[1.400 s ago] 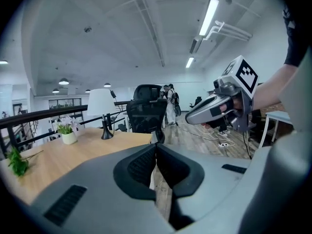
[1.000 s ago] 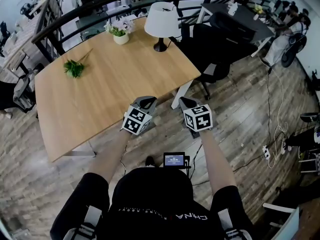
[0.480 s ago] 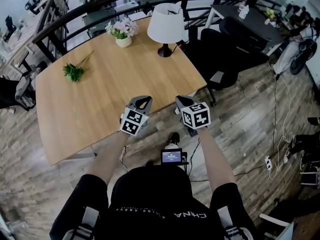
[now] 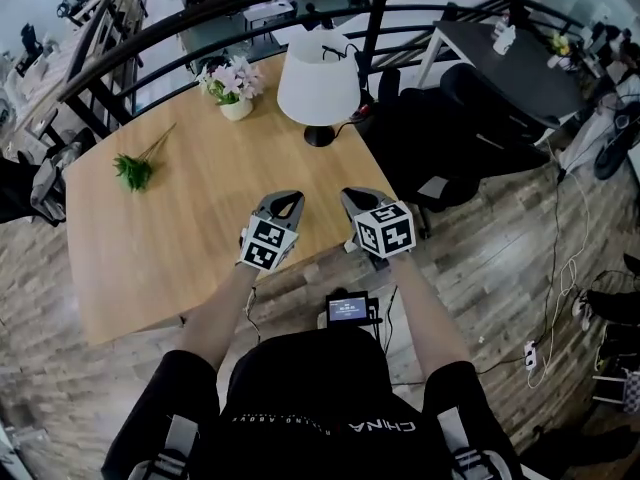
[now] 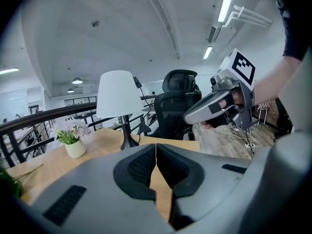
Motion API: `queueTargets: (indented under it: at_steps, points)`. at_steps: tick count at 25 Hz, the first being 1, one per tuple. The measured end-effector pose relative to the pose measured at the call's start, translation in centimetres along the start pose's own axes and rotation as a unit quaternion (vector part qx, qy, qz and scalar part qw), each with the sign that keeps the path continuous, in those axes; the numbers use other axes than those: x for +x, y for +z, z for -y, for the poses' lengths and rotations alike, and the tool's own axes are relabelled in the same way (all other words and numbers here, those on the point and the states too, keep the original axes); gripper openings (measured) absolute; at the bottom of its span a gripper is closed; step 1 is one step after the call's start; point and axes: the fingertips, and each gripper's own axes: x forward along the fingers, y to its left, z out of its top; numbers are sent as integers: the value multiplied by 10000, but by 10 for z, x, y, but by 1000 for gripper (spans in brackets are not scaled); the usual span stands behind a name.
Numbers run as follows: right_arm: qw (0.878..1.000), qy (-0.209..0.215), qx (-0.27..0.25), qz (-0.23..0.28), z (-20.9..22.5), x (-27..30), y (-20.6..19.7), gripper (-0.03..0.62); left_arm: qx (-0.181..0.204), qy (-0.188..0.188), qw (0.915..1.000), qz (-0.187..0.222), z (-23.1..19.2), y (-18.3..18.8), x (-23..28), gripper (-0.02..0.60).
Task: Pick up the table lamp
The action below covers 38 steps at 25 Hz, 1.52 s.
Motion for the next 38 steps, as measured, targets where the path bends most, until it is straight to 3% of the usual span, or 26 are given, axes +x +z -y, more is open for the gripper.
queueTargets:
  at_steps: [10,15,20,25,38]
  points:
    - [9957,892,-161,176,47,33,39,31,-189,383,9990,-93,-26,25,61,20]
    - [9947,987,-47,280,37,53,50,31,373,-136,9987,-306,-9,12,67,20]
    - [9970,653,-24,424,25,71,66,31,197,-345,9992,-3,-32,30,57,20]
    - [9988,106,33,482,36,66,71,31,-412,-415,9976,374,-54,42,55,20]
    - [9988,-106,90,470,47,60,72,31,-354,-594,9965,471,-48,47,65,20]
